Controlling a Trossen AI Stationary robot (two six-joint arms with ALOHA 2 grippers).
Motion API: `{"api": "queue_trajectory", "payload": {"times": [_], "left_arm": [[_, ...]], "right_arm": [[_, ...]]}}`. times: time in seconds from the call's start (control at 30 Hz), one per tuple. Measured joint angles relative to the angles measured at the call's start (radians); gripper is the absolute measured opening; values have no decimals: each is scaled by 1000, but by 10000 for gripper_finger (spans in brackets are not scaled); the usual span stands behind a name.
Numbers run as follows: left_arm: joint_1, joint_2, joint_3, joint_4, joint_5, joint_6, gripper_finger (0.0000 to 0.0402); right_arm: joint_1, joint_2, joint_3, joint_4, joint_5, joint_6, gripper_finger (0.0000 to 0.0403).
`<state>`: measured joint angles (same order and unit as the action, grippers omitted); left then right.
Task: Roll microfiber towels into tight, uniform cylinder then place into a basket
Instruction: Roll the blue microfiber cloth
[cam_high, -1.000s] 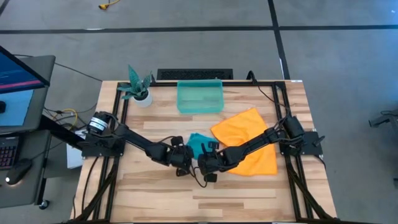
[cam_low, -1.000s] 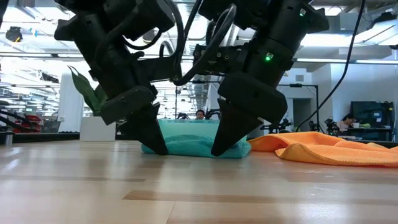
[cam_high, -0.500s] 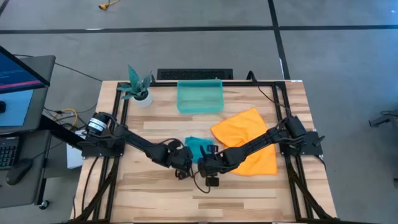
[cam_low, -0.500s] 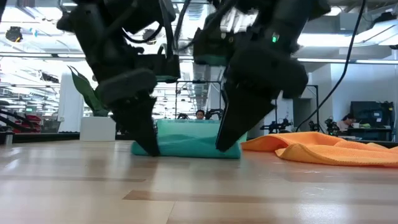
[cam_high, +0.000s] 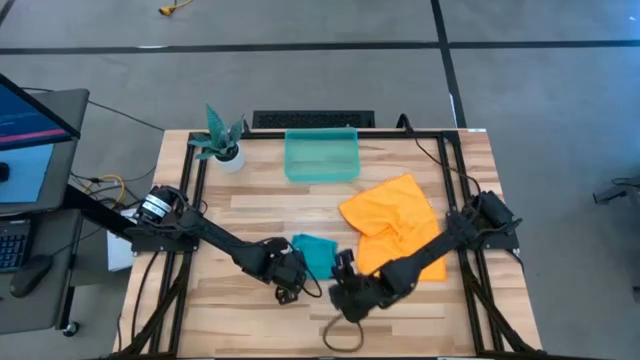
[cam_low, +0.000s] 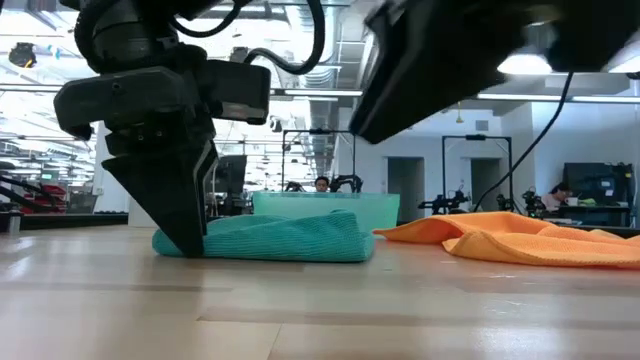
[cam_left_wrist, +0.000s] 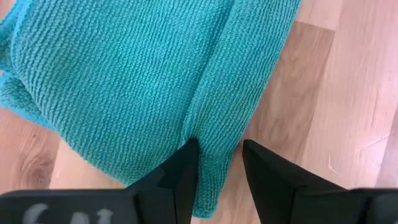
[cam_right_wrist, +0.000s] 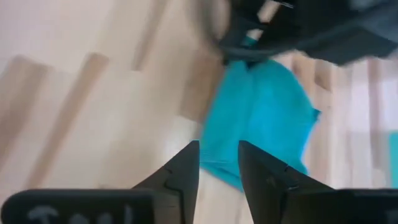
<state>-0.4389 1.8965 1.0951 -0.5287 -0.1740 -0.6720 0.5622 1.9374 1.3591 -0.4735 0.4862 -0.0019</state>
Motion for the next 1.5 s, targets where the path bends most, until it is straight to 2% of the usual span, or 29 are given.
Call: {"api": "queue_trajectory", "payload": {"times": [0.27, 0.5, 0.57, 0.73, 0.83, 1.07, 1.13, 1.23, 1.5], "left_arm": [[6, 0, 1, -2, 2, -14, 122], [6, 0, 1, 1, -2, -10, 122], [6, 0, 1, 1, -3, -10, 122], [6, 0, 1, 2, -4, -9, 122], [6, 0, 1, 2, -5, -9, 122], [6, 0, 1, 5, -6, -5, 122], [6, 0, 1, 8, -9, -5, 122], [6, 0, 1, 10, -10, -5, 122], [6, 0, 1, 12, -14, -5, 122]], "right_arm": [[18, 14, -107, 189, 16, -92, 127], [-22, 15, -138, 263, 7, -65, 130], [-35, 15, -138, 264, -36, -18, 129], [-74, 15, -138, 267, -232, 80, 130], [-87, 15, -138, 266, -267, 81, 134], [-88, 75, -133, 310, -251, 19, 139], [-87, 86, -144, 273, -222, -11, 138], [-98, 140, -132, 364, -213, -33, 135], [-90, 152, -125, 349, -165, -71, 135]]}}
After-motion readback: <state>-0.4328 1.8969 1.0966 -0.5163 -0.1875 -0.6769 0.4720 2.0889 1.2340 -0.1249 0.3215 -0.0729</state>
